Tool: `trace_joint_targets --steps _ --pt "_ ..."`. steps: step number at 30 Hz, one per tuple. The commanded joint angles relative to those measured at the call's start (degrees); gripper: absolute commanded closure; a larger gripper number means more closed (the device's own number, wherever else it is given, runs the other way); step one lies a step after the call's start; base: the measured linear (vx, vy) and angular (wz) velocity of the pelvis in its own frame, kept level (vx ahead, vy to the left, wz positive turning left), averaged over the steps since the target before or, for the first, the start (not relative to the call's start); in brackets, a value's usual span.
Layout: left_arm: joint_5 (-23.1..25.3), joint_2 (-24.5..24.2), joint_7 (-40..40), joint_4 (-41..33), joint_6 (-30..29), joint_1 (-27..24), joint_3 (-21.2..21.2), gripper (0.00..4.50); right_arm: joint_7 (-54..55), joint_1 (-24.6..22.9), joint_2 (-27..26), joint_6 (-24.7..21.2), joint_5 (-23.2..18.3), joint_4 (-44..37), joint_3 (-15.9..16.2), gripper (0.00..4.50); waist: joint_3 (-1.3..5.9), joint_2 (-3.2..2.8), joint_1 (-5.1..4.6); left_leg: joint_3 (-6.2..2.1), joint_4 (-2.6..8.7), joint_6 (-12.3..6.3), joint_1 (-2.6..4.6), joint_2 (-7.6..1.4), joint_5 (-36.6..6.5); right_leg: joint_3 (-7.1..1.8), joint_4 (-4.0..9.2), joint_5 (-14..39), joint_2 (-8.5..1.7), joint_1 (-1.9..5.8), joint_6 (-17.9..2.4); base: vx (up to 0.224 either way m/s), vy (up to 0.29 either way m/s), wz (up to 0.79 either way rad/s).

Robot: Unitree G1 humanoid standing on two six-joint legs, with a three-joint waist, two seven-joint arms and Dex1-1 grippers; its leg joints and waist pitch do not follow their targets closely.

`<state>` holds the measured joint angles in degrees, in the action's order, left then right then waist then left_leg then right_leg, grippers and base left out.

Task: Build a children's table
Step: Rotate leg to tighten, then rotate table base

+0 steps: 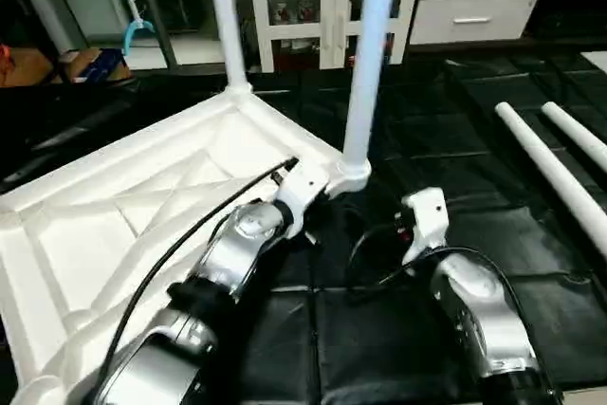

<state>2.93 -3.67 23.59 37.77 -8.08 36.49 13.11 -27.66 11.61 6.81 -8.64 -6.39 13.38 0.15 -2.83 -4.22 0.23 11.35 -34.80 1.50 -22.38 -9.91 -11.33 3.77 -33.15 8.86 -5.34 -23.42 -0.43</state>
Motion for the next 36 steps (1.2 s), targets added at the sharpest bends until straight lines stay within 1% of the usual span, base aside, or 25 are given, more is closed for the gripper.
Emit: trace_joint_targets --steps 1,2,3,4,5,6,7,8,10,13,14,15,16,17,18,19,20,21,22,23,24,25,28,32,36 --pt "-5.46 0.44 0.02 -5.69 2.48 3.39 -5.19 4.07 1.04 1.31 -0.54 -1.02 0.33 -2.31 0.82 0.73 4.6 1.11 0.24 -1.73 3.95 -6.27 0.66 -2.75 -7.06 -1.97 2.96 7.25 -3.26 3.0 -13.22 0.0 0.0 0.0" --pt "-6.06 0.12 0.1 -6.89 1.0 3.26 -5.88 3.96 1.18 1.64 -0.65 -1.05 0.49 -2.13 1.03 0.73 5.1 0.75 0.46 -1.83 3.58 -7.74 0.66 -2.85 -3.26 -1.9 2.19 2.42 -3.26 3.08 -14.43 0.0 0.0 0.0" --pt "-6.22 -0.09 -0.03 -7.58 0.13 3.14 -6.19 3.93 1.23 1.78 -0.68 -1.05 0.59 -2.07 1.18 0.73 5.3 1.0 0.57 -1.82 3.12 -9.61 0.72 -2.99 0.36 -1.8 1.57 -2.31 -3.03 2.75 -15.55 0.0 0.0 0.0" --pt "-6.47 -0.4 1.06 -8.14 -0.92 3.07 -6.09 3.87 1.43 1.83 -0.74 -1.35 0.52 -2.31 1.46 0.73 5.23 1.35 0.71 -1.7 2.87 -11.74 0.54 -2.86 2.7 -1.74 1.24 -4.51 -2.98 2.69 -16.23 0.0 0.0 0.0" --pt "-6.57 -0.5 1.11 -8.85 -1.27 3.0 -6.22 3.79 1.49 1.97 -0.81 -1.53 0.5 -2.24 1.63 0.73 5.02 1.19 0.77 -1.65 2.88 -12.48 0.51 -2.88 2.62 -1.72 1.34 -3.8 -3.07 2.63 -16.35 0.0 0.0 0.0" --pt "-6.73 -0.54 1.35 -9.39 -1.94 2.95 -6.38 3.58 1.49 2.14 -0.8 -1.46 0.56 -2.05 1.86 0.73 4.72 1.06 0.89 -1.5 2.95 -12.84 0.55 -2.92 1.04 -1.73 1.8 -0.56 -3.17 2.57 -15.8 0.0 0.0 0.0" --pt "-6.7 -0.58 1.36 -9.56 -2.0 2.9 -6.38 3.58 1.47 2.17 -0.82 -1.45 0.55 -2.01 1.9 0.73 4.7 1.08 0.96 -1.47 2.98 -12.52 0.69 -3.0 0.16 -1.74 1.89 0.93 -3.2 2.58 -15.58 0.0 0.0 0.0" --pt "-6.44 -0.85 1.12 -10.72 -2.28 2.41 -6.6 3.53 1.39 2.33 -0.94 -1.47 0.6 -1.77 2.17 0.73 4.55 1.79 1.12 -1.34 3.17 -11.77 0.7 -2.99 -1.65 -1.79 2.21 4.04 -3.18 2.61 -15.12 0.0 0.0 0.0" --pt "-6.25 -1.25 1.13 -11.51 -2.84 1.8 -6.73 3.36 1.37 2.47 -0.98 -1.49 0.75 -1.58 2.31 0.73 4.36 1.53 1.32 -1.34 3.43 -10.16 0.85 -3.08 -3.84 -1.86 2.58 7.78 -3.07 2.45 -14.14 0.0 0.0 0.0" --pt "-6.63 -7.93 4.59 -21.55 -9.09 -4.87 -7.09 3.12 1.0 3.05 -0.38 -1.56 1.19 -0.94 2.89 0.73 4.19 1.4 1.32 -1.54 4.03 -7.32 0.84 -3.3 -6.96 -1.91 2.66 11.04 -3.07 2.56 -12.79 0.0 0.0 0.0" --pt "-6.87 -8.84 5.31 -22.94 -9.98 -5.69 -7.09 3.07 0.95 3.09 -0.27 -1.5 1.25 -0.89 2.94 0.73 4.08 1.18 1.07 -1.61 4.29 -6.34 0.81 -3.34 -8.21 -1.93 2.74 12.26 -3.02 2.44 -12.36 0.0 0.0 0.0" --pt "-6.97 -9.21 5.61 -23.5 -10.35 -6.03 -7.09 2.85 0.93 3.11 -0.23 -1.48 1.27 -0.86 2.96 0.73 4.03 1.0 1.05 -1.44 4.26 -5.11 1.43 -3.27 -9.94 -2.0 2.99 13.53 -2.71 1.9 -11.85 0.0 0.0 0.0" --pt "-7.14 -10.6 6.55 -25.76 -11.75 -7.4 -7.2 2.85 0.96 3.09 -0.13 -1.52 1.19 -0.93 2.98 0.73 3.99 1.16 0.99 -1.32 4.23 -4.73 1.5 -3.18 -10.24 -2.07 3.06 13.64 -2.65 1.82 -11.78 0.0 0.0 0.0" --pt "-7.44 -12.03 7.45 -27.68 -12.88 -8.68 -7.59 2.76 0.93 3.17 -0.04 -1.57 1.09 -0.92 2.93 0.73 4.02 0.85 1.42 -1.33 4.32 -3.9 1.77 -3.34 -10.3 -2.17 3.03 13.29 -2.69 1.7 -11.8 0.0 0.0 0.0" --pt "-8.12 -14.86 9.11 -31.55 -15.28 -11.27 -8.62 2.71 0.84 3.39 0.13 -1.73 0.82 -0.86 2.78 0.73 3.95 0.95 1.71 -1.37 4.47 -3.13 1.88 -3.45 -10.86 -2.25 2.88 13.12 -2.78 1.66 -11.86 0.0 0.0 0.0" --pt "-8.12 -14.86 9.11 -31.55 -15.28 -11.27 -8.62 2.71 0.84 3.39 0.13 -1.73 0.82 -0.86 2.78 0.73 3.88 0.96 1.54 -1.47 4.64 -2.9 1.49 -3.43 -10.69 -2.23 2.69 12.93 -2.76 1.92 -11.83 0.0 0.0 0.0" --pt "-8.1 -17.8 10.3 -35.73 -16.98 -14.24 -9.47 2.52 0.71 3.65 0.27 -1.73 0.62 -0.55 2.74 0.73 3.79 1.06 1.59 -1.36 4.72 -2.64 1.56 -3.32 -11.31 -2.2 2.82 13.52 -2.61 1.71 -11.4 0.0 0.0 0.0" --pt "-8.06 -17.93 10.33 -35.92 -17.01 -14.38 -9.47 2.41 0.7 3.67 0.28 -1.71 0.62 -0.52 2.74 0.73 3.84 0.98 1.49 -1.49 4.79 -2.33 1.43 -3.34 -11.11 -2.27 2.6 12.91 -2.66 1.89 -11.28 0.0 0.0 0.0" --pt "-7.9 -18.47 10.47 -36.72 -17.15 -14.98 -9.45 2.33 0.67 3.74 0.29 -1.65 0.59 -0.38 2.77 0.73 3.79 0.79 1.65 -1.34 4.73 -1.91 1.8 -3.2 -11.89 -2.28 2.84 13.49 -2.51 1.56 -10.89 0.0 0.0 0.0" --pt "-8.61 -18.33 11.03 -38.39 -16.88 -16.36 -8.88 2.33 0.71 3.96 0.23 -1.42 0.61 0.09 2.82 0.73 3.77 1.27 1.65 -1.23 4.71 -1.77 1.9 -3.17 -12.22 -2.34 2.92 13.64 -2.48 1.45 -10.83 0.0 0.0 0.0" --pt "-9.38 -18.14 11.35 -39.68 -17.41 -17.2 -8.34 2.33 0.74 4.11 0.21 -1.3 0.57 0.36 2.86 0.73 3.8 1.06 1.7 -1.44 4.86 -1.46 1.55 -3.25 -11.92 -2.42 2.71 13.41 -2.73 1.86 -10.87 0.0 0.0 0.0" --pt "-10.81 -17.78 12.42 -42.48 -18.86 -18.79 -6.69 2.33 0.85 4.37 0.23 -1.12 0.49 0.68 3.03 0.73 3.79 0.96 1.84 -1.32 4.8 -1.05 1.79 -3.19 -12.58 -2.44 2.83 13.94 -2.7 1.57 -10.81 0.0 0.0 0.0" --pt "-11.03 -17.01 12.67 -43.81 -19.83 -19.47 -5.22 2.33 0.91 4.52 0.29 -1.03 0.44 0.74 3.11 0.73 3.75 1.04 1.84 -1.3 4.89 -0.41 1.73 -3.12 -13.07 -2.52 2.9 13.3 -2.52 1.59 -10.52 0.0 0.0 0.0" --pt "-11.06 -13.28 11.12 -42.81 -22.39 -17.53 -3.33 2.15 1.19 4.86 0.8 -1.08 0.23 0.62 2.45 0.73 3.69 1.42 1.63 -1.42 4.89 -0.46 1.2 -2.91 -13.09 -2.56 2.96 14.15 -2.74 2.15 -9.88 0.0 0.0 0.0" --pt "-9.83 -9.48 9.66 -37.65 -23.6 -13.55 -1.34 1.86 0.65 5.1 2.29 -1.08 0.18 1.0 1.63 0.73 3.68 1.43 1.67 -1.41 4.69 -0.27 1.47 -2.8 -13.98 -2.6 3.44 16.84 -2.77 2.0 -9.3 0.0 0.0 0.0"
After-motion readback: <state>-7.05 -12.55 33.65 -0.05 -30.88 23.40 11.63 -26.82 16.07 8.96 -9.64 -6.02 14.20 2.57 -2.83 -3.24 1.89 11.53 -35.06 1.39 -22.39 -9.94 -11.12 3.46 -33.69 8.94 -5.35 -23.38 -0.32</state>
